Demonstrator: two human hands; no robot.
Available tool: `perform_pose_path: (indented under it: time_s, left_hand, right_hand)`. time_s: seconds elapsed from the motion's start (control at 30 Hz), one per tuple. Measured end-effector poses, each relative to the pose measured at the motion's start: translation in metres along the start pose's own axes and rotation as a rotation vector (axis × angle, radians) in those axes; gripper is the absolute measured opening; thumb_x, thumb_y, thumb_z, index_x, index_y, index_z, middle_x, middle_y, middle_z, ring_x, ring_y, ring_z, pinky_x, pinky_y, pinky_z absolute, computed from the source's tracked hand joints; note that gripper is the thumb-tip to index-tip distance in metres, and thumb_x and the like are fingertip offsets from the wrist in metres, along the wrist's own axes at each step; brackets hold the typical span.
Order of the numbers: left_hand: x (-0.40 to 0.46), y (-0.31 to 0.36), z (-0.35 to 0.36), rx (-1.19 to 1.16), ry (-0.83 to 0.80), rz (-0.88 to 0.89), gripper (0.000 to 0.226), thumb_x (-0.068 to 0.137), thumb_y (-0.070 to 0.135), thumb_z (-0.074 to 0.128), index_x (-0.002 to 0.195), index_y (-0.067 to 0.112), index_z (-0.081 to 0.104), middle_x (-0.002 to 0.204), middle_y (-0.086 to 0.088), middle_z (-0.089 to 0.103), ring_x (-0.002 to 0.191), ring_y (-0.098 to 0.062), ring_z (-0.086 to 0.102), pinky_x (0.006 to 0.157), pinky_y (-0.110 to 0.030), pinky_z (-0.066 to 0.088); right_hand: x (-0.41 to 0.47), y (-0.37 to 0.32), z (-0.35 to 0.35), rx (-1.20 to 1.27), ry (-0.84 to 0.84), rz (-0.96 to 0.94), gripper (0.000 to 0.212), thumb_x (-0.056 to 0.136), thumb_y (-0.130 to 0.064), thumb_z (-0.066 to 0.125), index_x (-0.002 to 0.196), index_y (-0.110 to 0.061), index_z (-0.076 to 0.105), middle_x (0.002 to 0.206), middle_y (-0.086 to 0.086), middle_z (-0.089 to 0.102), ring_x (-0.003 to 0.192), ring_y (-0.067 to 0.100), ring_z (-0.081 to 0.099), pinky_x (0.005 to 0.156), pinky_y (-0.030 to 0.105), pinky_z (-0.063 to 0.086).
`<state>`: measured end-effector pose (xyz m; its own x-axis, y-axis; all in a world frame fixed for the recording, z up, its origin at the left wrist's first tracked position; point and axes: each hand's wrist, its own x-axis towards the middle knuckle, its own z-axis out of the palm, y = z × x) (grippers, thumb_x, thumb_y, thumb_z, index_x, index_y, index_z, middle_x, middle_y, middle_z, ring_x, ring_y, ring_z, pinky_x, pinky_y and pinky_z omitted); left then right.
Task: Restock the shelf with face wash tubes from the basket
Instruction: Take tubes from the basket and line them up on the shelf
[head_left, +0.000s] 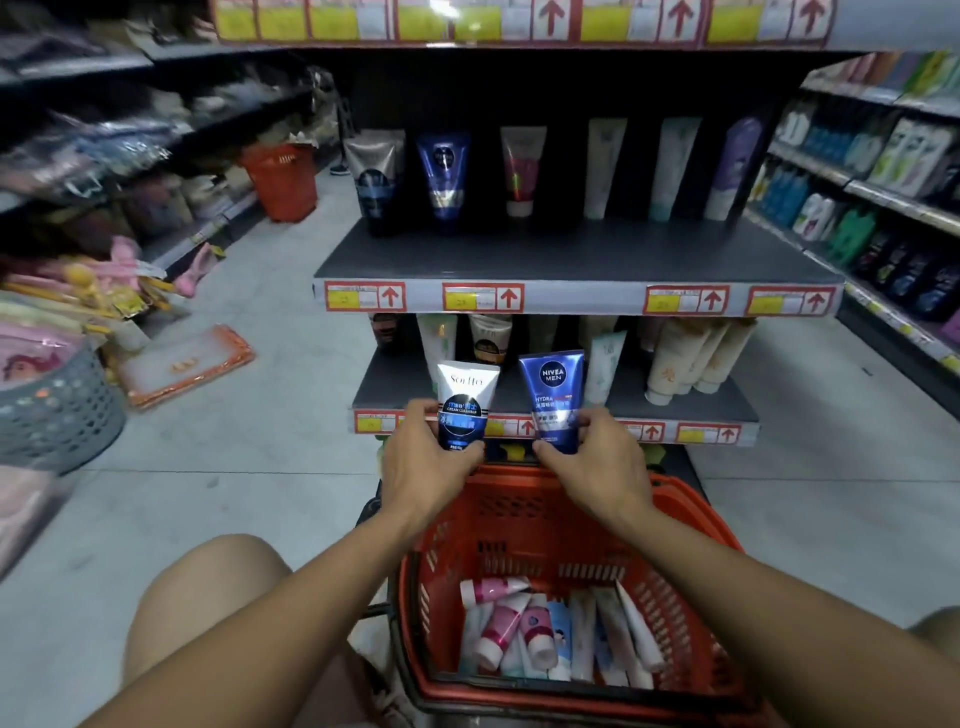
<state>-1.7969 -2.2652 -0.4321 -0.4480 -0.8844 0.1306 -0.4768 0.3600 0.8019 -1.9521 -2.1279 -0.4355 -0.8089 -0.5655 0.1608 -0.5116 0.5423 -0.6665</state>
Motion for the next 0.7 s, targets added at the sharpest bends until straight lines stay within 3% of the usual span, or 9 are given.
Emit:
perform_pose_path:
  time_s: [0.1,0.2,0.37,0.5,0.7]
  left_hand:
    - [0.012,0.013,-0.024,-0.040,0.051,0.017,0.067,0.072,0.034,0.091,0.127,0.022,0.054,0.103,0.010,0.065,0.090,-0.010,0.066,0.074,-0.027,0.054]
    - [0.026,0.027,-0.046,-0.069,0.118,0.021,0.067,0.072,0.036,0.089,0.127,0.024,0.053,0.109,0.007,0.068,0.094,-0.013,0.068,0.079,-0.032,0.059]
    - [0.056,0.052,-0.084,-0.130,0.179,0.029,0.069,0.076,0.036,0.089,0.132,0.021,0.053,0.110,0.005,0.067,0.096,-0.014,0.066,0.068,-0.019,0.048]
    - [0.087,0.067,-0.108,-0.146,0.249,0.057,0.069,0.074,0.039,0.090,0.130,0.022,0.054,0.110,0.005,0.068,0.095,-0.015,0.067,0.083,-0.034,0.058]
    - [0.137,0.075,-0.127,-0.113,0.314,0.072,0.072,0.075,0.037,0.090,0.133,0.020,0.052,0.119,-0.003,0.072,0.101,-0.021,0.070,0.090,-0.042,0.059]
  right_hand:
    - [0.010,-0.029,-0.005,0.010,0.023,-0.070,0.048,0.074,-0.057,0.078,0.106,-0.029,0.056,0.098,-0.008,0.069,0.087,0.015,0.066,0.072,0.038,0.057]
    - [0.022,-0.060,-0.012,0.020,0.051,-0.125,0.048,0.074,-0.057,0.078,0.106,-0.029,0.055,0.101,-0.009,0.067,0.090,0.014,0.065,0.075,0.038,0.056]
    - [0.047,-0.110,-0.016,0.047,0.078,-0.189,0.046,0.070,-0.061,0.077,0.099,-0.036,0.051,0.100,-0.011,0.068,0.091,0.015,0.066,0.077,0.040,0.057]
    - [0.072,-0.143,-0.018,0.070,0.104,-0.229,0.048,0.071,-0.059,0.077,0.101,-0.033,0.049,0.100,-0.010,0.067,0.092,0.015,0.065,0.077,0.038,0.056]
    - [0.111,-0.176,-0.014,0.072,0.106,-0.243,0.049,0.073,-0.052,0.078,0.103,-0.028,0.049,0.100,-0.007,0.065,0.094,0.017,0.064,0.079,0.038,0.055]
